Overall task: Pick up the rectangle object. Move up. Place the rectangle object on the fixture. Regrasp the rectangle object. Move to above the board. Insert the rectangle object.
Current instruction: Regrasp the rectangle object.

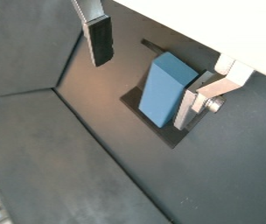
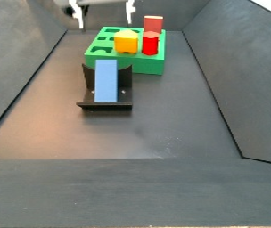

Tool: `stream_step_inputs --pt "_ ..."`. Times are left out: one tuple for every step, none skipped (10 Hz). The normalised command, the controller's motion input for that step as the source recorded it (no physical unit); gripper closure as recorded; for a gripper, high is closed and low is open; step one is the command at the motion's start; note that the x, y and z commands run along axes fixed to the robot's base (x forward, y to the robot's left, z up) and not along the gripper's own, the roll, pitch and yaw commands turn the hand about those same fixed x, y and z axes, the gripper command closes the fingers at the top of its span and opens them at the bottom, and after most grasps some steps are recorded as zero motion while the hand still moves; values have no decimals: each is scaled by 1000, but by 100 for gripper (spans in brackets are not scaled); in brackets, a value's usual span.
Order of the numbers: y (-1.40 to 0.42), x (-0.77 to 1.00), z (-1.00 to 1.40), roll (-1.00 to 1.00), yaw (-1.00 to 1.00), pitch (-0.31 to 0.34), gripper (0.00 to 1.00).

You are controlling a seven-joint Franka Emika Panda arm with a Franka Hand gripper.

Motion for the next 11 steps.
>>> stream_step_inputs --pt "58 70 -1000 66 110 -120 0" --pt "54 78 -1000 67 62 -134 0" --pt "50 86 -1000 68 40 -137 0" --pt "43 95 -1000 70 -10 -122 0" --pt "35 101 -1000 73 -34 -107 0" --pt "25 94 -858 71 -49 -82 0" --pt "16 87 -697 67 -55 -55 0" --pt "12 77 -544 68 -56 -33 0" --pt "8 67 -353 58 -48 -13 0" --pt "8 44 -334 67 -64 2 0" --pt "7 42 -331 72 -65 5 0"
